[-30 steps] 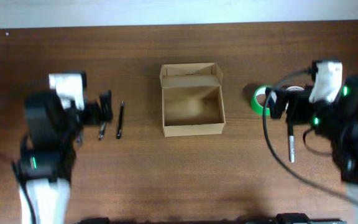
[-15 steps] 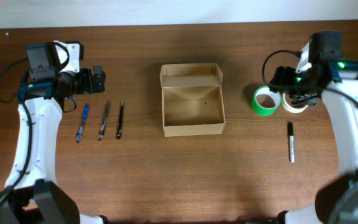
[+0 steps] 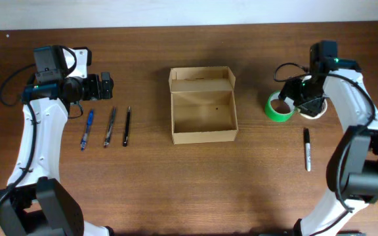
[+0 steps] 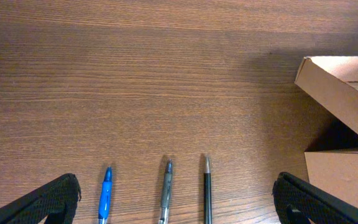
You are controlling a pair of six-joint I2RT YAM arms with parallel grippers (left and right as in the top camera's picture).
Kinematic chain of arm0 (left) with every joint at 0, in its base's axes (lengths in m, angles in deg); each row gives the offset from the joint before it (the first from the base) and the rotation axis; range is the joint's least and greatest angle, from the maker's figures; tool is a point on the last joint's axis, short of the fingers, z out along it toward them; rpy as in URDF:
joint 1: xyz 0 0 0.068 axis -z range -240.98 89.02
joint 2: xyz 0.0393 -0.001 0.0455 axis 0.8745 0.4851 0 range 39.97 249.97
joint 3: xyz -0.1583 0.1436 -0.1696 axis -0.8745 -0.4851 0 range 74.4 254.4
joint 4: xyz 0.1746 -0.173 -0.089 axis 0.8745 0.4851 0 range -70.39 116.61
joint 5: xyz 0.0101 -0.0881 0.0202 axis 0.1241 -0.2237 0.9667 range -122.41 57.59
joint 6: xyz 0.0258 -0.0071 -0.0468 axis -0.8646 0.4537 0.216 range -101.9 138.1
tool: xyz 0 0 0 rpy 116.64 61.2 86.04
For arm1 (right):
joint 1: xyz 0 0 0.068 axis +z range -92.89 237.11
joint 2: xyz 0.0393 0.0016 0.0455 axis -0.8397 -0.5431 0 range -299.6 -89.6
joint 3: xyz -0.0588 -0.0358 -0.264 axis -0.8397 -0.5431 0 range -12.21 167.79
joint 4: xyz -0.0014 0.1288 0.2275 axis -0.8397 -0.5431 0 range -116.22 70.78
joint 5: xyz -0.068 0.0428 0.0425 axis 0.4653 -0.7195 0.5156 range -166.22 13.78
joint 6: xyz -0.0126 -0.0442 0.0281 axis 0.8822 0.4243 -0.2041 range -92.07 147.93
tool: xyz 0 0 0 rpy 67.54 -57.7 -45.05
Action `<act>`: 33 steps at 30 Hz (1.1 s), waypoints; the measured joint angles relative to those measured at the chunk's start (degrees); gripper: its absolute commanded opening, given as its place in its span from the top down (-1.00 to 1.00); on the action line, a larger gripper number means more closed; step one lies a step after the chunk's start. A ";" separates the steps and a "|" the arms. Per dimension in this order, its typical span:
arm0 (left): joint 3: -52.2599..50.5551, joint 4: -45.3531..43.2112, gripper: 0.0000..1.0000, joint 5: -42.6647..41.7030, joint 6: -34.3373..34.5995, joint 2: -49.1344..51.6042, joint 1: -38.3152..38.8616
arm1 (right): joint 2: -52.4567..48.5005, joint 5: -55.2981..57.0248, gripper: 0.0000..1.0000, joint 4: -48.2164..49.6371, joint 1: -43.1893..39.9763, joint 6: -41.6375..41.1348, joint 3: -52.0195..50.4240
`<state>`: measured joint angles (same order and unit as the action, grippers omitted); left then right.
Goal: Pack container
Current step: 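Lower the right gripper onto the green tape roll and grasp it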
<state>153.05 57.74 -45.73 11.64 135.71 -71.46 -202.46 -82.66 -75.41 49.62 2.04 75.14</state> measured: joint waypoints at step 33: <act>0.00 0.04 -0.99 -0.04 0.00 0.02 0.00 | -2.86 2.93 0.92 -3.74 0.22 2.10 2.80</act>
<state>153.05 57.78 -45.77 11.64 135.74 -71.46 -205.32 -79.73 -79.14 49.84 4.14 77.94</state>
